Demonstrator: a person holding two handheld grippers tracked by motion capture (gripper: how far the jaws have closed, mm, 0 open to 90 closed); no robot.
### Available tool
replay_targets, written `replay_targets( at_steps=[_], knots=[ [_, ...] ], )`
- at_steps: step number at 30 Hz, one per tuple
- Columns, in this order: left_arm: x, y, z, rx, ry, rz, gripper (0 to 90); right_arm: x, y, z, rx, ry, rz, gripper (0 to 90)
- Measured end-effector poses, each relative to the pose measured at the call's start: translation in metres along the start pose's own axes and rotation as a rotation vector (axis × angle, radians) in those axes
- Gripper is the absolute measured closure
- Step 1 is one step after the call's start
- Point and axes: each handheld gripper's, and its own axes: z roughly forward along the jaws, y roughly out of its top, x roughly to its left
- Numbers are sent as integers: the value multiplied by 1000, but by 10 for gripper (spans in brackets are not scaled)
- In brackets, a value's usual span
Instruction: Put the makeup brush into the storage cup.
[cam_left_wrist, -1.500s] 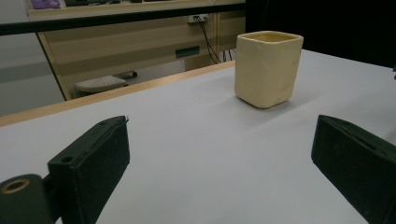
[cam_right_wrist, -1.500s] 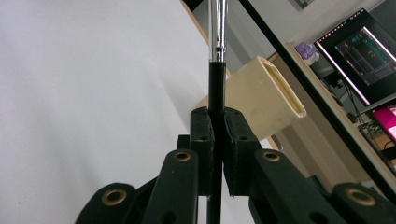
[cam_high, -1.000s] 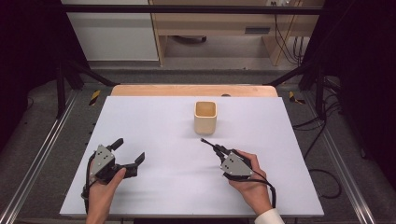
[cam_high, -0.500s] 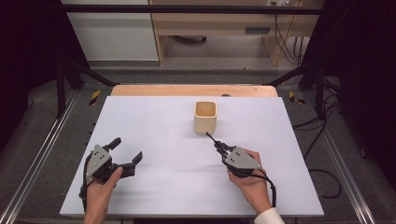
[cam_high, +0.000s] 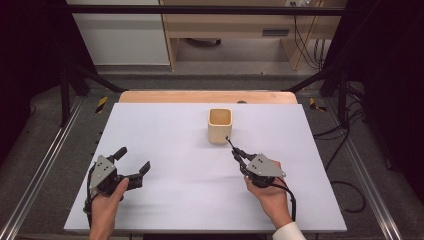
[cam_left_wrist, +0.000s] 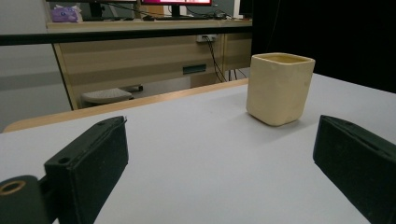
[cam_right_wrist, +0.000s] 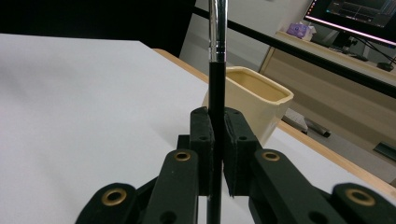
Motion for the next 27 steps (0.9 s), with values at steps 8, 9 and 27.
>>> replay_targets(
  at_steps=[8,9,27],
  knots=[
    [1,-1,0,-6,2,-5,30,-5,3,2,0,2,24,836],
    [1,-1,0,-6,1,-4,30,-6,4,2,-2,0,30,835],
    [2,0,-2,-28,-9,-8,30,-9,20,14,-17,12,70,836]
  ],
)
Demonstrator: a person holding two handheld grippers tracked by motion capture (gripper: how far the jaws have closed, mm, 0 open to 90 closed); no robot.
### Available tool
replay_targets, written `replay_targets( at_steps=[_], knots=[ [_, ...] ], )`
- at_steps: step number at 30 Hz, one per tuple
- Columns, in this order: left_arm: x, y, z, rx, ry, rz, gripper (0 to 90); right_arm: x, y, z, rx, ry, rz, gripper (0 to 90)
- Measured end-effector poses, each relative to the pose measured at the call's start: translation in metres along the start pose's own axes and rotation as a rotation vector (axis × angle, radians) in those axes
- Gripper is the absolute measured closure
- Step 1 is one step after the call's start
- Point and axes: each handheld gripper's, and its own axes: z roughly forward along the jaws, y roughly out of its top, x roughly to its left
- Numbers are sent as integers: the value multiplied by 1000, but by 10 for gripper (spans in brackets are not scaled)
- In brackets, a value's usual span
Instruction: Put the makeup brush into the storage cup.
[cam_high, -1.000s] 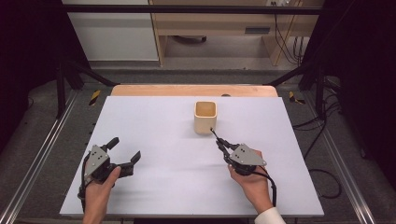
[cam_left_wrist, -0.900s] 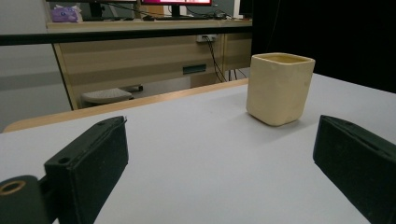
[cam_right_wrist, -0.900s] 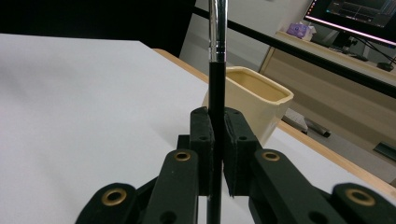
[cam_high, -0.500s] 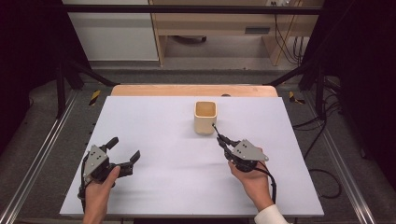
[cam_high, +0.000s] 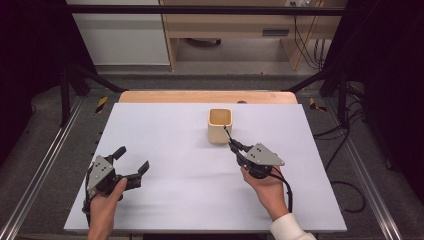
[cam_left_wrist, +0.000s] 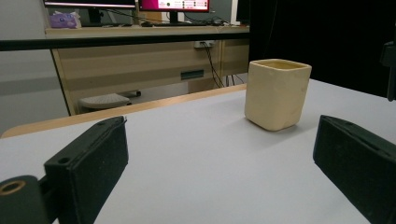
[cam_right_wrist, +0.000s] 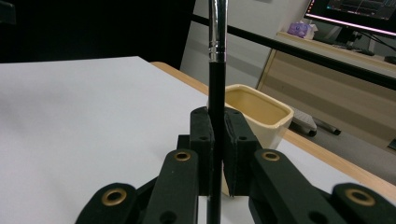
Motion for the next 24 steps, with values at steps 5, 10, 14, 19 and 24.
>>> replay_targets(
  at_steps=[5,10,14,19,24],
  knots=[
    [0,0,0,-4,-4,0,30,-2,6,3,-4,2,6,836],
    [1,0,-1,-10,-3,-1,30,-5,12,6,-11,1,18,836],
    [1,1,-1,-10,-4,-3,30,-7,15,8,-12,-1,23,836],
    [2,1,-2,-12,-6,-1,30,-7,20,10,-18,-2,17,836],
    [2,1,-2,-13,-7,0,30,-8,24,12,-23,-5,21,836]
  ],
)
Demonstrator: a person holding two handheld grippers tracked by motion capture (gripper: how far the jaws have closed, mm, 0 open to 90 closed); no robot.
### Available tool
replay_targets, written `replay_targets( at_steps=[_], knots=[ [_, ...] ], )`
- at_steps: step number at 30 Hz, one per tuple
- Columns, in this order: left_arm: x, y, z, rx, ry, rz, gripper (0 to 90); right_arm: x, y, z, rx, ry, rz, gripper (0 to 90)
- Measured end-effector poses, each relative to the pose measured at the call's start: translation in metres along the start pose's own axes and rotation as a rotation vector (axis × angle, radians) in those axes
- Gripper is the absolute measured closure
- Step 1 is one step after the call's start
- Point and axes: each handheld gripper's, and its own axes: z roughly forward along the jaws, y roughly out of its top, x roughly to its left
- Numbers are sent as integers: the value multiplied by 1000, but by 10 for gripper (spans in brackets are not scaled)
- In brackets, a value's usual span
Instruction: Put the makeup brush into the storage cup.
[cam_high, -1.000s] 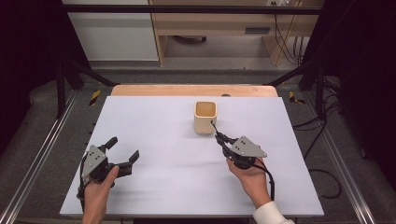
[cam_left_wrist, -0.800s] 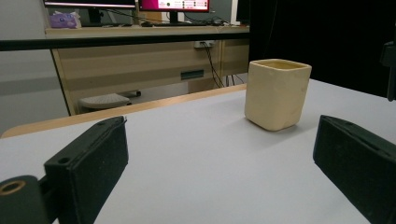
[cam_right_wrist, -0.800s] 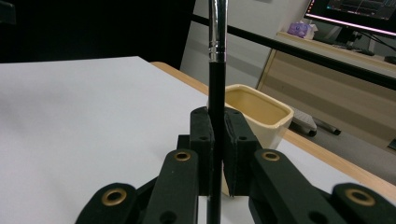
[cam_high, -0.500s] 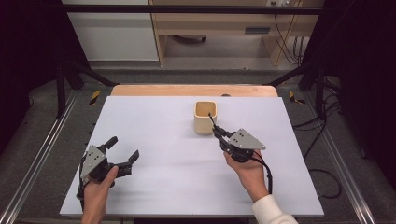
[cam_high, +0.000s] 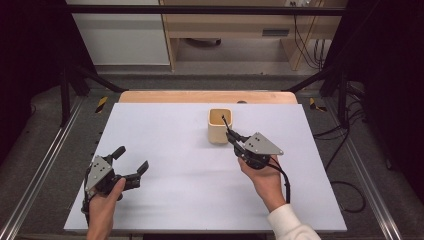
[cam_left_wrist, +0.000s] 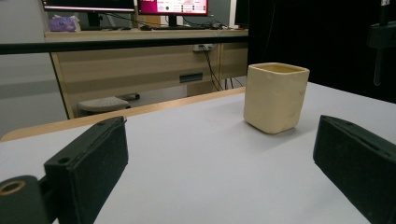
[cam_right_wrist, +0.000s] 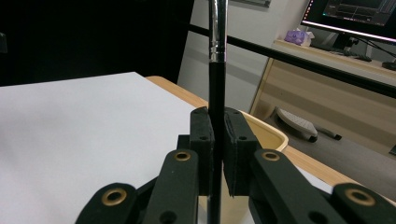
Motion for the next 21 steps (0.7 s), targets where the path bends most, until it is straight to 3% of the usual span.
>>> replay_targets(
  at_steps=[15,21],
  knots=[
    [0,0,-1,-9,-10,-1,30,-1,6,6,-26,-14,32,836],
    [1,1,-1,-26,-24,-18,28,0,6,7,-36,-36,43,836]
  ],
)
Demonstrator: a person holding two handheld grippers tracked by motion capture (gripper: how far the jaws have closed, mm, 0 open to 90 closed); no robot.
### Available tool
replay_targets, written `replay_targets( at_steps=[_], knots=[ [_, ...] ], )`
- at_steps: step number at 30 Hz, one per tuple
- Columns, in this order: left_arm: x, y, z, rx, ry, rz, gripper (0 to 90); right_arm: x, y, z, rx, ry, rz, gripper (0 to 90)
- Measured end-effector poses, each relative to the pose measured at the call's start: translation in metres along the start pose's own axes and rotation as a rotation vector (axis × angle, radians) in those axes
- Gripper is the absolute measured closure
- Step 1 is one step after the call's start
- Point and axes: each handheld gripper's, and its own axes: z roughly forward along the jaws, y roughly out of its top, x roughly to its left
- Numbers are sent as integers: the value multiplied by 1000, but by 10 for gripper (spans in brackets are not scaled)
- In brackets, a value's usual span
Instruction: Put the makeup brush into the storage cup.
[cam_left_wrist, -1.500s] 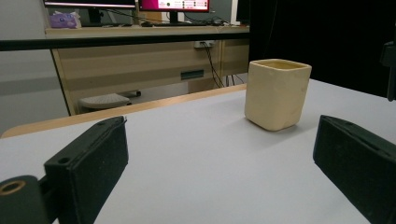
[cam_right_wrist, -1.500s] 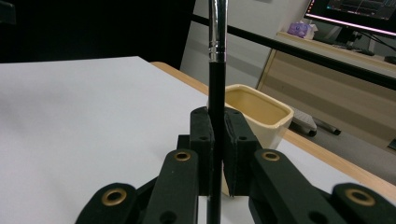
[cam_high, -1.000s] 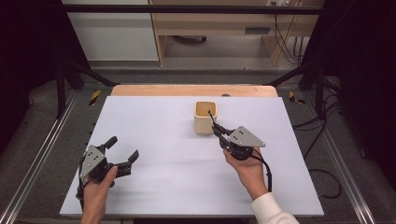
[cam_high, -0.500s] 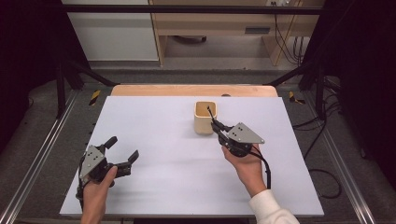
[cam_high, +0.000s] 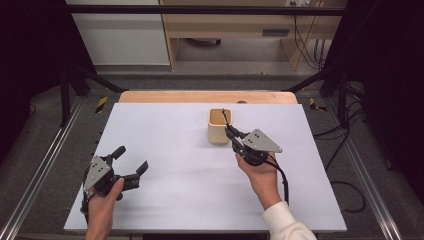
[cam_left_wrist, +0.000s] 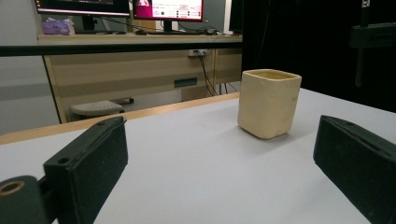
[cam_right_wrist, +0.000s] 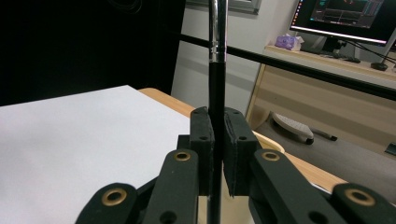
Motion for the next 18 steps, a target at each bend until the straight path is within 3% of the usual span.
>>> replay_targets(
  at_steps=[18],
  knots=[
    [-1,1,0,-11,-22,1,28,5,1,10,-22,-15,33,835]
  ],
)
